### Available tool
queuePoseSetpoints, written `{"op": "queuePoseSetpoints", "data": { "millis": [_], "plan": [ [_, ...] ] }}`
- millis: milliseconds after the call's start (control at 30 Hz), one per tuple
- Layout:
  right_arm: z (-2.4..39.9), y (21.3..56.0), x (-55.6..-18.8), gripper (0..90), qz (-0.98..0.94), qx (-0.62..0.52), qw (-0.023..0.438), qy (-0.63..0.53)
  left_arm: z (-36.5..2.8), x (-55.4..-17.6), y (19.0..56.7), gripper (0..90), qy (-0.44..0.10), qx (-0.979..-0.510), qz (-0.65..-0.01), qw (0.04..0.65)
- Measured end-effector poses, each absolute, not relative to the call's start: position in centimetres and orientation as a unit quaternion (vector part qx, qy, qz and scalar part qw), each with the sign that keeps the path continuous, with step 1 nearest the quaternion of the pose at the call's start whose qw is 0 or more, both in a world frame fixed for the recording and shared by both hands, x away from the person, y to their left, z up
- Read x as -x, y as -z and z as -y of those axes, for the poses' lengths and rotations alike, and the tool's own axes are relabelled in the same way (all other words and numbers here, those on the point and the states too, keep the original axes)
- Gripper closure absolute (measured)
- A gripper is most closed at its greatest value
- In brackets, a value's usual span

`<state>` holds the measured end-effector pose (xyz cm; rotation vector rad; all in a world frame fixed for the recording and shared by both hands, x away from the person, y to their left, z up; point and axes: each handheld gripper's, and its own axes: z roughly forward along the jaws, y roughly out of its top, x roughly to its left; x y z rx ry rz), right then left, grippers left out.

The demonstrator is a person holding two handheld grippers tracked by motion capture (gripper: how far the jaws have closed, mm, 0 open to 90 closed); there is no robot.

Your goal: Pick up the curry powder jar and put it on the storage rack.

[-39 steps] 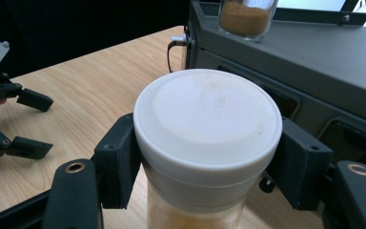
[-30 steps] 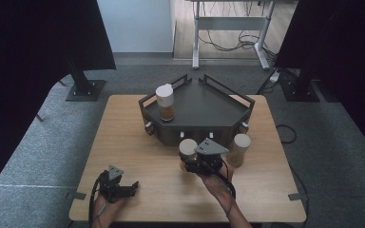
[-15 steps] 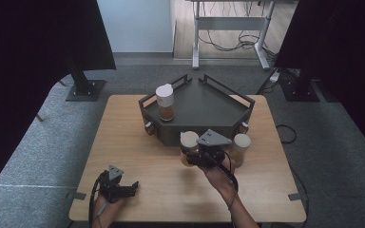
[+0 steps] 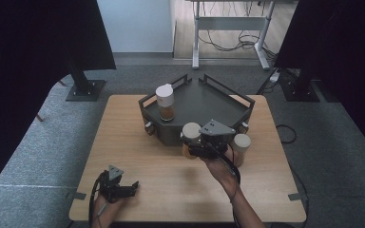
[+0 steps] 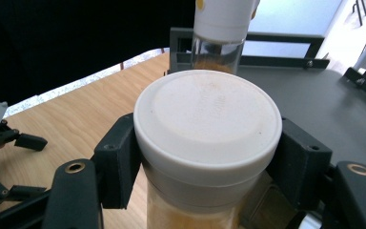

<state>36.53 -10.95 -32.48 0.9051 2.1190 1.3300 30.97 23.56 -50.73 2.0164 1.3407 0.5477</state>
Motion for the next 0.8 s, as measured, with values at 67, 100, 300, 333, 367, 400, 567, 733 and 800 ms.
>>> {"op": "queuePoseSetpoints", "data": {
  "millis": [67, 100, 300, 333, 367, 400, 567, 733, 800],
  "plan": [
    [10.9, 32.1, -36.7, 33.1, -0.773, -0.33, 0.241, -0.486, -23.6, -31.0, 50.7, 2.2, -0.209, -0.768, -0.511, 0.324],
    [10.9, 31.9, -36.8, 33.1, -0.773, -0.329, 0.241, -0.486, -23.6, -31.0, 50.7, 2.2, -0.209, -0.769, -0.511, 0.323],
    [10.9, 31.2, -37.4, 33.2, -0.77, -0.332, 0.241, -0.489, -23.6, -31.0, 50.7, 2.2, -0.209, -0.769, -0.511, 0.323],
    [10.9, 31.1, -37.5, 33.1, -0.77, -0.332, 0.241, -0.489, -23.6, -31.0, 50.7, 2.3, -0.208, -0.769, -0.511, 0.322],
    [10.9, 31.0, -37.6, 33.1, -0.769, -0.333, 0.242, -0.488, -23.6, -31.0, 50.7, 2.3, -0.208, -0.769, -0.511, 0.322],
    [10.9, 30.9, -37.7, 33.1, -0.769, -0.333, 0.242, -0.489, -23.6, -31.0, 50.7, 2.3, -0.208, -0.769, -0.511, 0.322],
    [10.8, 30.4, -38.2, 33.1, -0.767, -0.335, 0.245, -0.489, -23.5, -31.0, 50.7, 2.3, -0.208, -0.768, -0.513, 0.323],
    [10.9, 29.8, -38.7, 33.1, -0.765, -0.338, 0.248, -0.489, -23.5, -31.0, 50.7, 2.3, -0.208, -0.768, -0.513, 0.323],
    [10.9, 29.6, -38.9, 33.1, -0.764, -0.338, 0.251, -0.489, -23.5, -31.0, 50.7, 2.3, -0.208, -0.768, -0.512, 0.323]
  ]
}}
